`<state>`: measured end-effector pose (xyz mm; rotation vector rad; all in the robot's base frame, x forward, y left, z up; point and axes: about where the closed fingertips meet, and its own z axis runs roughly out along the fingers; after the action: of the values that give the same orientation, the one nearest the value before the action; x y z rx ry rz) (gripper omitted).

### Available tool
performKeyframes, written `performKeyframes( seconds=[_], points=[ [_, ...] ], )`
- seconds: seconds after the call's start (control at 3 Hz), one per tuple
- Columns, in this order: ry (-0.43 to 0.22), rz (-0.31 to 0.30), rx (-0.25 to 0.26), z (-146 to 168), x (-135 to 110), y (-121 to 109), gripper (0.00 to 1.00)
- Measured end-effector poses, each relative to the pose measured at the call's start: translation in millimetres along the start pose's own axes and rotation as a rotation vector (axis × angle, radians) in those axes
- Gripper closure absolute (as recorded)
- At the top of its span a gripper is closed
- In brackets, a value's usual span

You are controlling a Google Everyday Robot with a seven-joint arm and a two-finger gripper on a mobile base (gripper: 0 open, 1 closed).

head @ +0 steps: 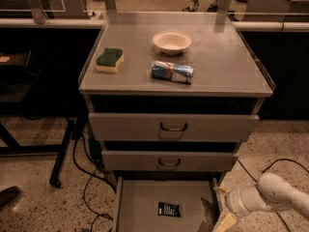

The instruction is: Pick rxbar blueberry from bottom drawer and place on counter

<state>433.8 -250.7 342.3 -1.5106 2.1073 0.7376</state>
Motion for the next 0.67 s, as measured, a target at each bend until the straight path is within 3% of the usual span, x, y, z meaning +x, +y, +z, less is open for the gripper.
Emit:
performKeyframes(
  seconds=[0.33,0.67],
  points=[
    [-0.008,-0.009,0.051,11.4,3.3,-18.2,0.00],
    [-0.008,-0.009,0.050,11.8,3.3,-18.0,0.00]
  ],
)
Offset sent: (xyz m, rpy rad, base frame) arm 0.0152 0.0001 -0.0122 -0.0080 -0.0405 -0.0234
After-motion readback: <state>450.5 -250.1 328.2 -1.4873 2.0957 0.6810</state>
